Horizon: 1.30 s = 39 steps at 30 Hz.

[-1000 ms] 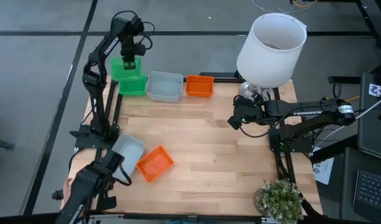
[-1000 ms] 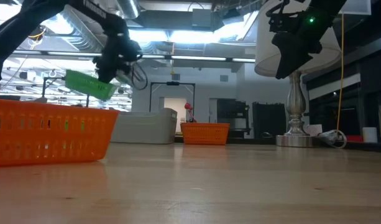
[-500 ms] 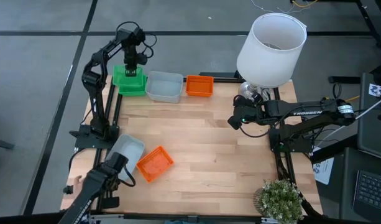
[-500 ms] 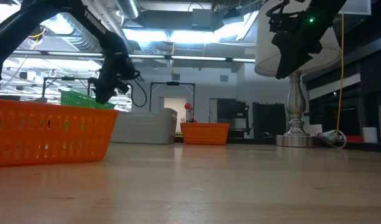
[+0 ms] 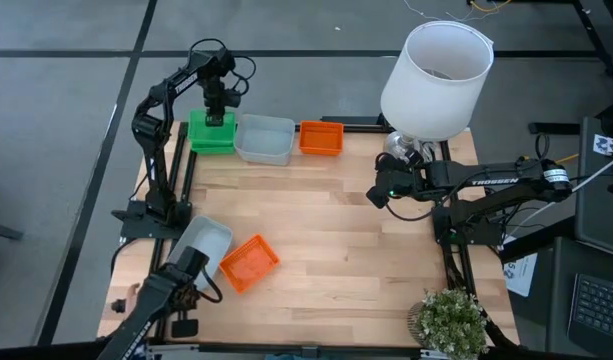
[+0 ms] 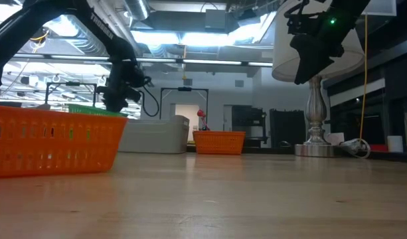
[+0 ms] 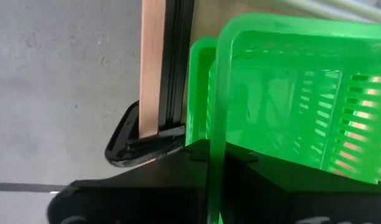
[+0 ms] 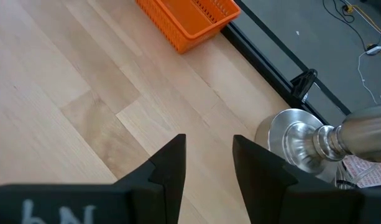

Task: Stack baskets by color
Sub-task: Stack the bottom green bin on top of the top green bin

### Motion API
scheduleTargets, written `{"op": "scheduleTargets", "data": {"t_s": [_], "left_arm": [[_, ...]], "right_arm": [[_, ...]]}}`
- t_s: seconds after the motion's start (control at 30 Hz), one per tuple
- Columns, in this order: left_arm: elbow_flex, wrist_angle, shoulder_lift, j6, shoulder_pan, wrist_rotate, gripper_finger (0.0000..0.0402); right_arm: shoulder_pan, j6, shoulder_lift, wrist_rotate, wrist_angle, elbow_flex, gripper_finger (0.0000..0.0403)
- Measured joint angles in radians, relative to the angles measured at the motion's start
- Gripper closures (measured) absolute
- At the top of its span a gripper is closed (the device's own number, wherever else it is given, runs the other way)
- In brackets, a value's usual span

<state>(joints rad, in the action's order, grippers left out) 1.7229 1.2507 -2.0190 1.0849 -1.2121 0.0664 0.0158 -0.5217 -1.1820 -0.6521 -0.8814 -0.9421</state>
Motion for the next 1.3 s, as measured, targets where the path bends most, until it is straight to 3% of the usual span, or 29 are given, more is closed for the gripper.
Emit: {"op": "scheduleTargets", "data": {"t_s": [0.43,0.7,1.07,1.3], "left_arm": [[0.000,-0.003,0.000,-0.059,0.005,-0.031,0.0401],[0.000,0.010,0.000,-0.090,0.004,0.086,0.0401],[-0.001,0.015,0.000,-0.117,0.004,0.049,0.0318],[-0.001,0.017,0.000,-0.176,0.004,0.050,0.0309]], "right_arm": [[0.000,0.002,0.000,0.001,0.000,0.000,0.0269],[0.000,0.003,0.000,0.002,0.000,0.000,0.0269],[0.000,0.003,0.000,0.002,-0.001,0.000,0.0269],[0.000,0.003,0.000,0.002,-0.001,0.000,0.0269]]}}
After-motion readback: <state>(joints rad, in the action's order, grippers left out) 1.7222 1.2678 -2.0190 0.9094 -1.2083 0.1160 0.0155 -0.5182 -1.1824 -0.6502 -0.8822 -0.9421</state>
